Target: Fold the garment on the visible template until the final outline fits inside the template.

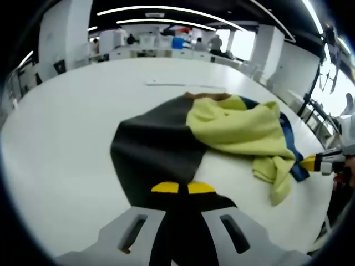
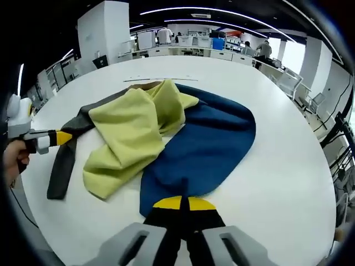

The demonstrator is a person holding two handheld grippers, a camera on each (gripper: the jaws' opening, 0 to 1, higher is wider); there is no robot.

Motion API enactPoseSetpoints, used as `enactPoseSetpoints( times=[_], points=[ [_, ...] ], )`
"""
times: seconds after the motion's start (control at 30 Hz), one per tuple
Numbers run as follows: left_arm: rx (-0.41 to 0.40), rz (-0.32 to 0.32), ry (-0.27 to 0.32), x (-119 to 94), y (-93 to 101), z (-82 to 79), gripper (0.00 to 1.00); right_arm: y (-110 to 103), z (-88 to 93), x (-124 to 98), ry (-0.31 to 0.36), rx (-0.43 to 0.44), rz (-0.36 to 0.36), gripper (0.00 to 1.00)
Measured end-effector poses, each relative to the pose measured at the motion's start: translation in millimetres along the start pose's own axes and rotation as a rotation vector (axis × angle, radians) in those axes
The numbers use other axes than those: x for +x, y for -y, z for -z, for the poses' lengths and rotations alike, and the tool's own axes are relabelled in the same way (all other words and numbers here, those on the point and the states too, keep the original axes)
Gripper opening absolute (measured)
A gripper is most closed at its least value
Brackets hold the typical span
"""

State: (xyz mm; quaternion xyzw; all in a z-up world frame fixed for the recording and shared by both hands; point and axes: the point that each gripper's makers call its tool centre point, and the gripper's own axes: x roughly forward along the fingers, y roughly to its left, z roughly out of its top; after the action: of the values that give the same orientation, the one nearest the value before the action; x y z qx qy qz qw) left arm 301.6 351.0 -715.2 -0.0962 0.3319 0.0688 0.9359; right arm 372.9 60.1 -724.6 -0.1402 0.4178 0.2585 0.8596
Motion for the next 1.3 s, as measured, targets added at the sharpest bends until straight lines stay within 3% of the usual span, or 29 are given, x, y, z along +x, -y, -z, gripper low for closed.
enactPoseSetpoints(
  times=[0.43, 0.8, 1.3],
  points=[
    [0.041, -0.025, 0.004, -7, -25.8, -2.3, 0.00, 64, 3.8, -2, -0.039, -0.061, 0.098, 0.00],
    [0.126, -0.035, -0.011, -8, -55.5, -9.3, 0.00, 124, -7.8, 4, -0.064, -0.029, 0.169, 0.00],
    [0.131, -0.082, -0.019, -6, -94.8, -19.3, 0.00, 177, -16.2, 11, -0.104, -0.093, 0.224, 0.00]
  ],
)
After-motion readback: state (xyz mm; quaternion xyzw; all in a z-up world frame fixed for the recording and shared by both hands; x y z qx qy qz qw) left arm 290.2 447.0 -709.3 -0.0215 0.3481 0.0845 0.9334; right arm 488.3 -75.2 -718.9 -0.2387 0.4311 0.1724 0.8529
